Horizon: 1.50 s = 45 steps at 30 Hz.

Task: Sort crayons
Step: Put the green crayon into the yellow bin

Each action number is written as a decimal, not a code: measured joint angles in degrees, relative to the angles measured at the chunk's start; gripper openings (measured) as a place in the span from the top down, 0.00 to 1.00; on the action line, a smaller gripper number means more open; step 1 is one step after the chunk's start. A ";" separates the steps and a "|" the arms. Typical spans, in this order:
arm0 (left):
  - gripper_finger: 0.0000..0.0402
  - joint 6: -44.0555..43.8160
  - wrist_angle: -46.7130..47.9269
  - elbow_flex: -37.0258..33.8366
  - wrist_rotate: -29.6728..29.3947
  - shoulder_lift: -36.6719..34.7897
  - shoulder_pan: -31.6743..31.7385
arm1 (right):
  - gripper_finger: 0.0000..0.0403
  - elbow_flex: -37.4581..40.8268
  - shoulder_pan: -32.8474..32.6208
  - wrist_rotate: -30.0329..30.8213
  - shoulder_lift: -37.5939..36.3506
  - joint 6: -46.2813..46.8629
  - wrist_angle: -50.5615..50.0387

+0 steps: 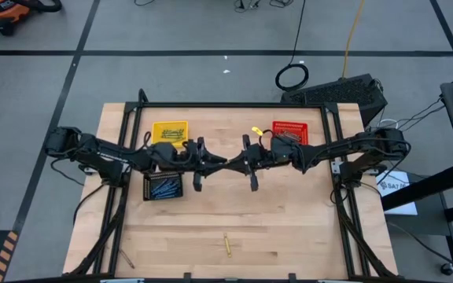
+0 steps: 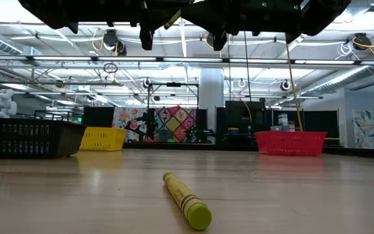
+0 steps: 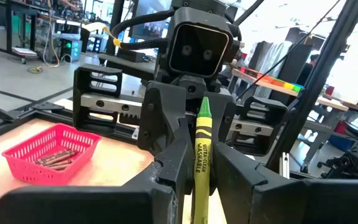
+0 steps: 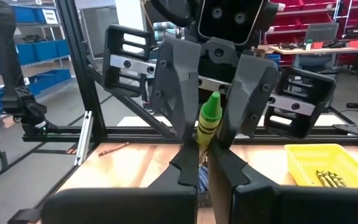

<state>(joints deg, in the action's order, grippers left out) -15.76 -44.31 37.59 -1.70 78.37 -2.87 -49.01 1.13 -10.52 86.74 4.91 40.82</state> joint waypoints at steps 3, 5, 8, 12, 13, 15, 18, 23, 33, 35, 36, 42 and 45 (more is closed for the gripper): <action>0.79 -0.01 0.00 -0.01 0.18 0.00 0.55 | 1.00 0.00 0.04 0.04 0.00 0.00 0.19; 0.79 -0.14 0.09 -0.01 0.23 0.00 0.78 | 1.00 0.00 0.04 0.10 0.00 -0.02 0.50; 0.81 -0.10 0.16 -0.01 0.56 0.00 0.89 | 1.00 0.00 0.04 0.06 0.00 -0.04 0.49; 0.90 1.37 0.15 -0.01 1.70 0.00 0.93 | 1.00 0.01 0.04 -0.02 0.00 -0.04 0.34; 0.93 1.56 0.15 -0.01 1.82 0.00 0.93 | 1.00 0.02 0.04 -0.06 0.00 -0.04 0.24; 0.98 1.56 0.15 -0.03 1.93 0.00 0.93 | 1.00 0.04 0.04 -0.07 0.00 -0.02 0.06; 0.98 1.63 0.15 -0.06 2.00 0.00 0.92 | 1.00 0.07 0.04 -0.09 0.00 0.17 0.04; 0.99 1.65 0.17 -0.06 2.85 0.00 0.93 | 1.00 0.07 0.04 -0.22 0.00 0.17 0.02; 0.94 1.21 0.87 -0.12 3.15 0.02 0.93 | 1.00 0.05 0.02 -0.24 -0.02 0.85 -1.36; 0.92 1.21 1.57 -0.12 3.17 0.02 0.93 | 1.00 0.04 0.02 -0.23 -0.02 0.85 -1.66; 0.90 1.18 1.77 -0.12 3.18 0.02 0.93 | 1.00 0.04 0.02 -0.22 -0.02 0.85 -1.79; 0.82 1.10 2.03 -0.12 4.31 0.07 0.98 | 1.00 0.04 0.00 -0.26 -0.02 1.12 -2.08; 0.79 1.04 2.12 -0.12 4.49 0.07 0.98 | 1.00 0.00 0.00 -0.28 -0.02 1.92 -2.39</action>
<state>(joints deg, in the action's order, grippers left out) -14.72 -42.20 37.47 2.79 78.43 -1.89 -49.01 1.13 -10.81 86.72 6.82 38.43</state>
